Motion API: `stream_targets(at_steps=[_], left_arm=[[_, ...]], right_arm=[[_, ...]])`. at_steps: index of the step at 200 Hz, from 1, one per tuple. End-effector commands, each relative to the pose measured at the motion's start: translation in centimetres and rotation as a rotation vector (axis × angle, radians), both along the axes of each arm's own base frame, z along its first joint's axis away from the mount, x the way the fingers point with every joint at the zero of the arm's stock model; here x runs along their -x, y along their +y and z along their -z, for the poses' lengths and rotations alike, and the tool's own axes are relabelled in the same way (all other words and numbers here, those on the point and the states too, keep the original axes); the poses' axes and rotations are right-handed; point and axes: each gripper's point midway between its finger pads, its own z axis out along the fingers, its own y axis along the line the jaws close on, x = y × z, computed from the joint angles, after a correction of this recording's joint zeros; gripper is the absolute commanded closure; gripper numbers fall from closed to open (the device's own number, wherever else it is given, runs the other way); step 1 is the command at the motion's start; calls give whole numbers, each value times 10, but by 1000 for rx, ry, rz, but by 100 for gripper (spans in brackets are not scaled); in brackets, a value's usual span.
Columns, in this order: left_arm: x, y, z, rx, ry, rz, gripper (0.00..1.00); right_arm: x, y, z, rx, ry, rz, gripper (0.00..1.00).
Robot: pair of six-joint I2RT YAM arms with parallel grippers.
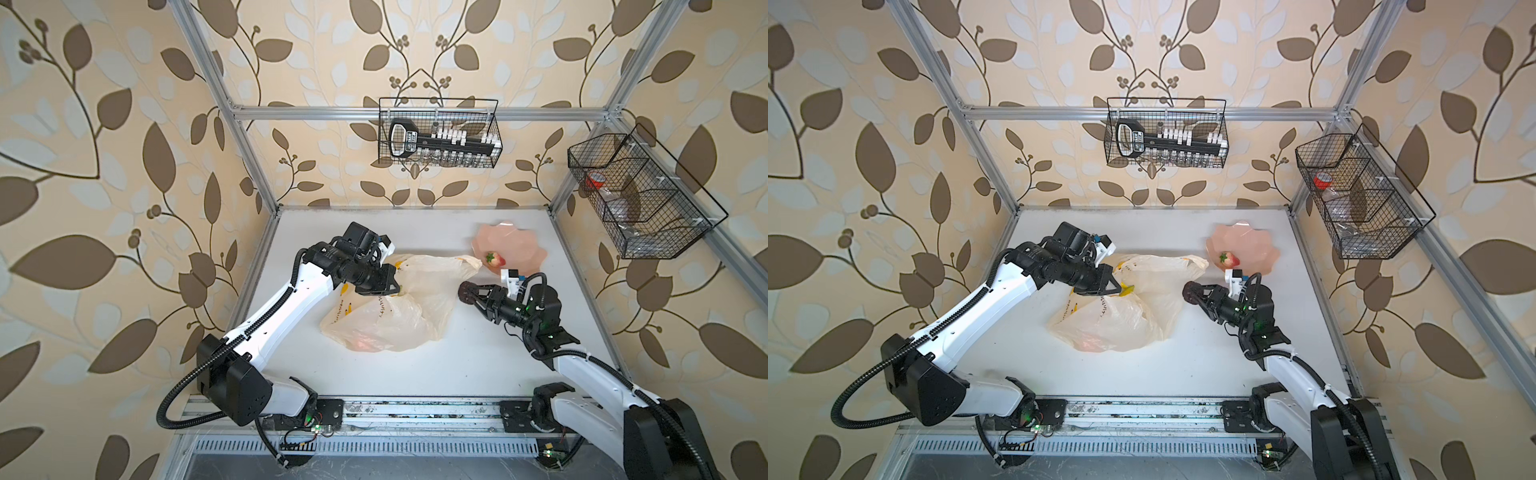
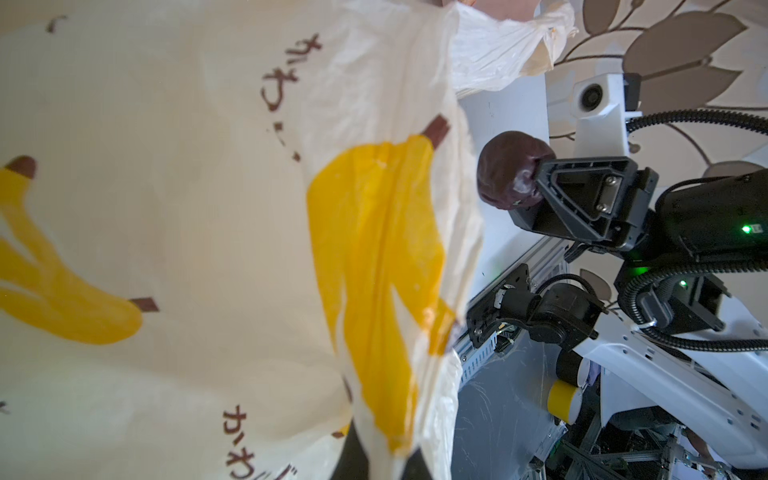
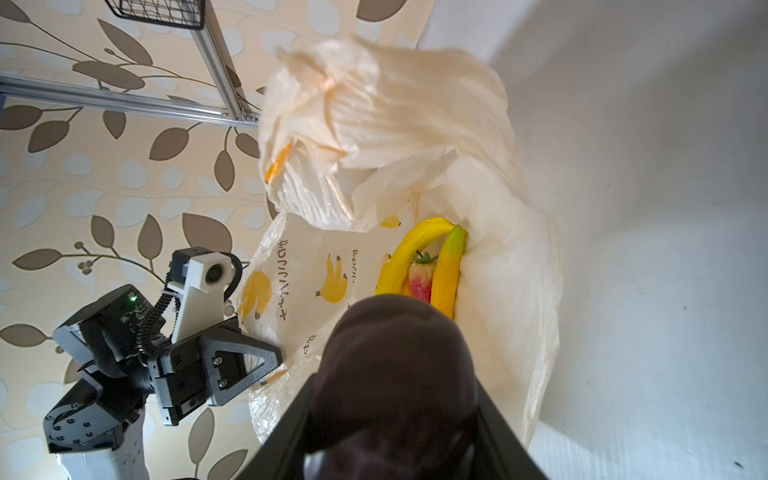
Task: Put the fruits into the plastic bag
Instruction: 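Lift the dark plum with the right gripper and carry it to the bag, then lower the plum into the bag held by the left gripper and release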
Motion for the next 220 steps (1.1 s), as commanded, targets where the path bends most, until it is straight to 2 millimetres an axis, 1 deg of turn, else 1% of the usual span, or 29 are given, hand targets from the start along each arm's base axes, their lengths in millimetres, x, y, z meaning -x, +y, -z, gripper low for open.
stream_targets(at_steps=[1, 25, 80, 107, 155, 174, 195, 220], left_arm=[[0, -6, -12, 28, -30, 18, 100], [-1, -7, -13, 31, -30, 19, 100], [-1, -8, -14, 33, -30, 23, 100], [-1, -9, -15, 33, -31, 22, 100], [-1, -10, -16, 34, -37, 24, 100], [-2, -10, -17, 35, -40, 23, 100], [-2, -10, -17, 34, -41, 23, 100], [-2, -10, -16, 32, -38, 23, 100]], right_arm=[[-12, 12, -18, -30, -61, 7, 73], [-19, 33, -23, -44, -76, -28, 73], [-36, 89, -22, -46, -78, -129, 75], [-42, 118, -13, -40, -61, -180, 76], [-49, 184, 1, -59, -29, -279, 77], [-47, 210, 5, -81, -14, -317, 77], [-43, 232, 14, -83, 11, -355, 77], [-38, 252, 25, -60, 40, -392, 75]])
